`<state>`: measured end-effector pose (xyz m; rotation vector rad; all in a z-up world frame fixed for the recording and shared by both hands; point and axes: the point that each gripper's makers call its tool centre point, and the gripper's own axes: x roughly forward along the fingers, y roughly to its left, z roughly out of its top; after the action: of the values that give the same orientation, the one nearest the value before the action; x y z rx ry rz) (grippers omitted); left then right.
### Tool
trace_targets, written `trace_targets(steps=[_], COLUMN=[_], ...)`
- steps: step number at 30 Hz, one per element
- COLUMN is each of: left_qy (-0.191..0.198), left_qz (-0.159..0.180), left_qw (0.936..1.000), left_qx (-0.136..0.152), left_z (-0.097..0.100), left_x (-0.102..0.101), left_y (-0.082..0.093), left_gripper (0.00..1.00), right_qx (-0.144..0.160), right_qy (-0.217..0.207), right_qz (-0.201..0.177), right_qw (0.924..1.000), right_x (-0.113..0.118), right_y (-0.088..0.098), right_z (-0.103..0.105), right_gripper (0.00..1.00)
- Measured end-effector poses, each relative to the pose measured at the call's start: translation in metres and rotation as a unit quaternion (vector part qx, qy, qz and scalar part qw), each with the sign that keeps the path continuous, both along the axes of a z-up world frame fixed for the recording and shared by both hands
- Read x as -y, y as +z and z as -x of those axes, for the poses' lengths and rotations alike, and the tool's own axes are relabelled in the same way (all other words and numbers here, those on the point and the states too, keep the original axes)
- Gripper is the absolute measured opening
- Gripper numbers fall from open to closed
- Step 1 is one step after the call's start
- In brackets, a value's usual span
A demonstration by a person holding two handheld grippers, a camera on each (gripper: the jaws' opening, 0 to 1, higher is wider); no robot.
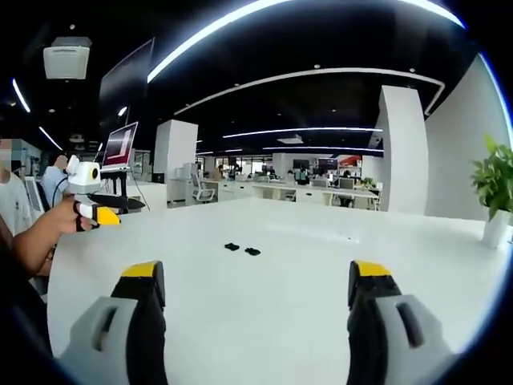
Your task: Snap the two parts of the plastic buckle together until the buckle closes and remains connected.
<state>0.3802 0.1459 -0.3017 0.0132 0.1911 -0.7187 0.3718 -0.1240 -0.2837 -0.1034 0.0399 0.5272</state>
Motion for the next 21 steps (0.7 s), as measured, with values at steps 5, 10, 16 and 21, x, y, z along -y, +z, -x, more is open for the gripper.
trace_targets(steps=[5, 10, 16, 21], left_qy=[0.005, 0.010, 0.005, 0.004], left_qz=[-0.006, -0.016, -0.026, -0.025], left_qw=[1.0000, 0.9998, 0.9996, 0.9996], left_qx=[-0.004, -0.006, -0.010, -0.009], left_z=[-0.006, -0.011, -0.015, -0.012], left_x=[-0.004, -0.008, -0.005, 0.001], left_y=[-0.001, -0.002, -0.002, 0.000], left_gripper=[0.94, 0.93, 0.91, 0.91], right_qx=[-0.016, -0.023, -0.032, -0.030], right_qy=[0.010, 0.014, 0.019, 0.019], right_qz=[0.002, 0.012, 0.022, 0.027], right_qw=[0.9998, 0.9996, 0.9991, 0.9990], right_x=[-0.007, -0.010, -0.011, -0.010], right_y=[-0.007, -0.010, -0.014, -0.011], right_z=[-0.006, -0.009, -0.012, -0.013], right_gripper=[0.96, 0.95, 0.95, 0.94])
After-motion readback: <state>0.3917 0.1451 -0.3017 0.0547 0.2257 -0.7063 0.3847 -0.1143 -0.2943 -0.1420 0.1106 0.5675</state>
